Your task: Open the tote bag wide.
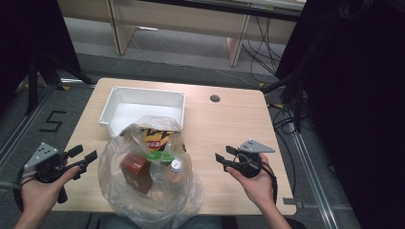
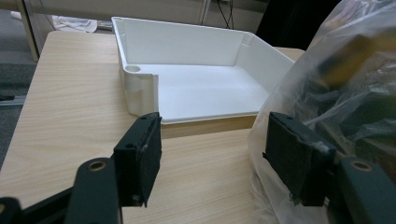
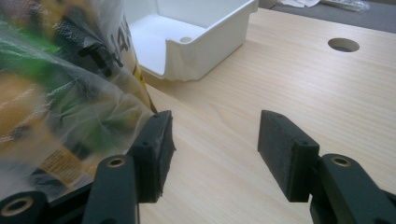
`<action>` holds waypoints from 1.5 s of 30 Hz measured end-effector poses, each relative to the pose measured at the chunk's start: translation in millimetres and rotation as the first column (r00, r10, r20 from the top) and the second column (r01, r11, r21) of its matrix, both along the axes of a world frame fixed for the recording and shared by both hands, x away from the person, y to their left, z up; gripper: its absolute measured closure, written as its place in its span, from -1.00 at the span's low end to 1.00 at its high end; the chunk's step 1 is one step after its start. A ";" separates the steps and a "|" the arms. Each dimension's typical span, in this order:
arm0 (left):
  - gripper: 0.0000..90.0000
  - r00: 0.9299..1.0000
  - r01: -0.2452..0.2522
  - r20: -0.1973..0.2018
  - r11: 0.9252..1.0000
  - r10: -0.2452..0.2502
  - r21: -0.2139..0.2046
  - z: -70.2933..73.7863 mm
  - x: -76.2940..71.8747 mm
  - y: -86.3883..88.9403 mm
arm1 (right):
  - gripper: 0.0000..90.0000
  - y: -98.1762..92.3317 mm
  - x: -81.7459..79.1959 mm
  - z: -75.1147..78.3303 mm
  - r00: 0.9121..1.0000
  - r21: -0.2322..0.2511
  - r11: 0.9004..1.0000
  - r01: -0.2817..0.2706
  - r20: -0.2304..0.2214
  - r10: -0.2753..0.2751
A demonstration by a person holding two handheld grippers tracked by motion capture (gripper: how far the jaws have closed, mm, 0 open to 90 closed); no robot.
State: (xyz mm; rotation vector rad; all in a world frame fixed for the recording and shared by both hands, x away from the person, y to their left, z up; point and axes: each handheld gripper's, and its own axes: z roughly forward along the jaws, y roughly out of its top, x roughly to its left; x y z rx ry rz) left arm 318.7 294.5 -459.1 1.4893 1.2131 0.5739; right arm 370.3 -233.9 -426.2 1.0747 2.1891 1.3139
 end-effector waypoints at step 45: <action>0.15 0.905 0.418 0.030 0.899 -0.425 0.129 107.3 -19.8 -86.0 | 0.66 112.9 -42.2 80.3 0.922 0.025 0.922 -0.386 0.032 0.385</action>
